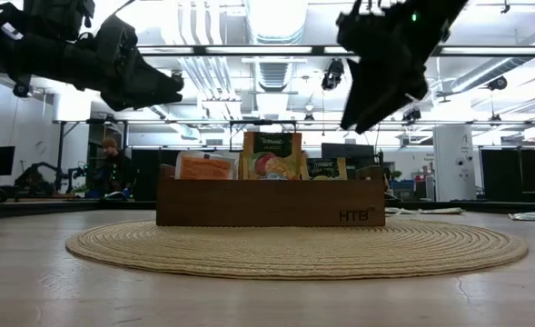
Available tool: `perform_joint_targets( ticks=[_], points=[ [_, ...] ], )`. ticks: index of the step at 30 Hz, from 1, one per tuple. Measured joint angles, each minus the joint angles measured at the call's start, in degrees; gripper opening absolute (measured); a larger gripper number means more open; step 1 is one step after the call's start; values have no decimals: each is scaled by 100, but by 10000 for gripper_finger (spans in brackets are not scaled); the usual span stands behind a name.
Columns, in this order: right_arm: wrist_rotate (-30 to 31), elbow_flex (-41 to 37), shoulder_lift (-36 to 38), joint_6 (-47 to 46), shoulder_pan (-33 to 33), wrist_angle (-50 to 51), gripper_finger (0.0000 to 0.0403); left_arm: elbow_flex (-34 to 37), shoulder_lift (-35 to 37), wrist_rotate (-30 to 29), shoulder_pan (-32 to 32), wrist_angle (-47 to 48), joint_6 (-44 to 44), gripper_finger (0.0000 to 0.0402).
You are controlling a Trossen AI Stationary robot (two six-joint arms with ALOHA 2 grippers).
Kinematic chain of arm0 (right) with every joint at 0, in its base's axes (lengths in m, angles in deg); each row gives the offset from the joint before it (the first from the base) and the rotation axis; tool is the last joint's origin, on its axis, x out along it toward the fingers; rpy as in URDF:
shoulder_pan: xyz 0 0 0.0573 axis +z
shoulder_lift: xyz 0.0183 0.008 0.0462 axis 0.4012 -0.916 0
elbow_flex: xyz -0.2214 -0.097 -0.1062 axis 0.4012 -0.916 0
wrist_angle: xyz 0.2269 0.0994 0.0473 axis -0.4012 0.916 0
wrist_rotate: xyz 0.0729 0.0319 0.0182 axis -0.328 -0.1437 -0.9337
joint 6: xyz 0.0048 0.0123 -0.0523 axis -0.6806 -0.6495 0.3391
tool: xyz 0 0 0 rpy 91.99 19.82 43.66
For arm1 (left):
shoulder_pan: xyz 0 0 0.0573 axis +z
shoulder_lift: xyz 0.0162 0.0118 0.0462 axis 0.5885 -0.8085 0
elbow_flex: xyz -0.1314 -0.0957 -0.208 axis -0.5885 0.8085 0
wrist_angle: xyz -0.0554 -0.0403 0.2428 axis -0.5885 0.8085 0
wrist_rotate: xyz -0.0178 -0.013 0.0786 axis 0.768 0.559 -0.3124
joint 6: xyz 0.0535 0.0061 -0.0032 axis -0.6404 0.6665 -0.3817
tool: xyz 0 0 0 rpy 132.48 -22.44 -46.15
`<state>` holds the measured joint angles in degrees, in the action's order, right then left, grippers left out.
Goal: Pick & Place Tea
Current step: Put the yellow tea bag into the right section of the wooden organizer
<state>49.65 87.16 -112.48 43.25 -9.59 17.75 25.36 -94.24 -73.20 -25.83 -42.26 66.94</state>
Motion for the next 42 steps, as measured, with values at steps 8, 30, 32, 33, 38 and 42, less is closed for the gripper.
perform_joint_targets(
  ticks=[8, 30, 32, 33, 38, 42],
  points=[
    [-2040, -608, 306, 2132, -1163, -1109, 262, -10, 153, 0, 0, -21, -22, 190],
    [-3243, -701, -541, 3246, -1714, -2080, 207, -329, 786, -114, 15, -154, -1039, 190],
    [-3240, -701, -603, 3196, -1714, -2230, 188, -332, 786, -179, 16, -145, -1085, 190],
    [-3239, -701, -625, 3145, -1714, -2276, 174, -328, 786, -220, 17, -144, -1105, 190],
    [-3224, -701, -649, 3000, -1683, -2346, 84, -299, 753, -417, 17, -131, -1167, 190],
    [-3217, -701, -645, 2857, -1670, -2335, 18, -299, 719, -628, 17, -138, -1275, 190]
  ],
)
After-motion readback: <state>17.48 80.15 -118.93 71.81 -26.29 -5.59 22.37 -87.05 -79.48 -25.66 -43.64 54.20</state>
